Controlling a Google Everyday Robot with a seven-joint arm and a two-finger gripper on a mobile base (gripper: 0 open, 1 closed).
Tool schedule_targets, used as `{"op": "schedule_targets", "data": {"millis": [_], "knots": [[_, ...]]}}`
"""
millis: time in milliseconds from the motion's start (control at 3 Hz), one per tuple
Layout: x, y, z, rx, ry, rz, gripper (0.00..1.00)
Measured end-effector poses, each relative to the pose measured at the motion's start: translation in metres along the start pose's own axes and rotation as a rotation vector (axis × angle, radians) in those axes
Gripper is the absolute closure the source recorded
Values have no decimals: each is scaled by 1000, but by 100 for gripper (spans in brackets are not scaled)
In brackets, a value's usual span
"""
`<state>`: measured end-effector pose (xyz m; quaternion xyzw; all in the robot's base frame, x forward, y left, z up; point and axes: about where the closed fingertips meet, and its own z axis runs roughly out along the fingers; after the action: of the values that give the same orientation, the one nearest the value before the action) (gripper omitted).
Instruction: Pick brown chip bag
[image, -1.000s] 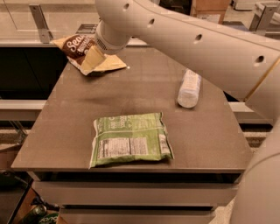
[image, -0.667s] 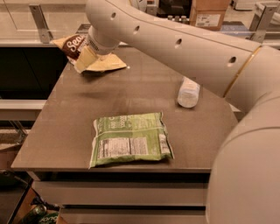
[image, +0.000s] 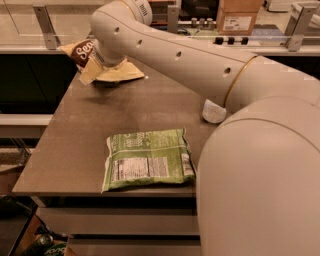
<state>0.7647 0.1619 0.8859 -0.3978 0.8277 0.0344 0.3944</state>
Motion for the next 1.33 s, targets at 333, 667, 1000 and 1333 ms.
{"op": "schedule_targets", "data": {"millis": [333,667,1000,1333], "knots": [[-2,-1,24,-5,8,-2,0],[-3,-1,45,-9,17,-22,0],[-5,-3,59,-13,20,-49,0],[-6,-2,69,-28,19,-82,2]]}}
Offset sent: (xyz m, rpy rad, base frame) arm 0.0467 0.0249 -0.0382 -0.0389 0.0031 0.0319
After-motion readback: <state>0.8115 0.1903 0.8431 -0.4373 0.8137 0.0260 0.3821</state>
